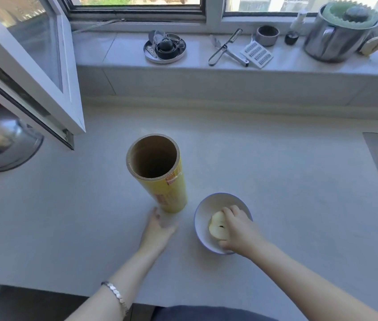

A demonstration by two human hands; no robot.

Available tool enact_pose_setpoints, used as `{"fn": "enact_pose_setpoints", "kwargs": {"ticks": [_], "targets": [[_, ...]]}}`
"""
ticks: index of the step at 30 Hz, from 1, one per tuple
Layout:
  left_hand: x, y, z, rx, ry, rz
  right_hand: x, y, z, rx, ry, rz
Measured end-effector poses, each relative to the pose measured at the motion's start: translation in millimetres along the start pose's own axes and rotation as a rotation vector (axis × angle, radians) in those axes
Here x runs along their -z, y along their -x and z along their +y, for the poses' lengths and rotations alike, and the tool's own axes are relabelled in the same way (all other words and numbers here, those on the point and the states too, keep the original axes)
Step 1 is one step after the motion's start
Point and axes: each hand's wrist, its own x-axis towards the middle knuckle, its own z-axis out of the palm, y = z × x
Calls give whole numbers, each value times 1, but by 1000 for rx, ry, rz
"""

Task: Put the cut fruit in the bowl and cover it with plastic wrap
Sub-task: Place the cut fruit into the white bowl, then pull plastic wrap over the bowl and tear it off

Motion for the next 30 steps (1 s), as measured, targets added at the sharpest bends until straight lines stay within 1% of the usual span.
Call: {"fn": "enact_pose_setpoints", "kwargs": {"ticks": [1,2,4,5,7,9,11,13,15,19,21,24,28,30], "targets": [[11,-3,7,-78,66,65,2,2,0,17,-7,-1],[22,-6,15,-184,127,89,5,6,0,36,-15,11],[42,-13,34,-378,118,48,16,16,-4,62,-95,85],[47,-16,43,-428,58,14,22,22,-6,66,-171,125],[51,-20,58,-473,-33,-6,35,35,-13,95,-310,181],[47,-16,68,-493,10,15,46,46,-23,130,-433,250],[42,-7,78,-516,90,31,58,55,-34,160,-555,357],[43,7,89,-518,188,4,72,65,-47,192,-681,451],[49,27,100,-482,236,-71,87,75,-60,234,-795,525],[54,64,109,-339,171,-390,103,79,-80,260,-919,591],[50,77,108,-284,188,-491,103,76,-86,239,-970,644],[40,86,101,-261,186,-480,102,77,-84,171,-1020,710],[25,89,86,-257,115,-382,101,85,-67,117,-1013,687],[19,90,79,-255,74,-365,102,87,-59,108,-995,659]]}}
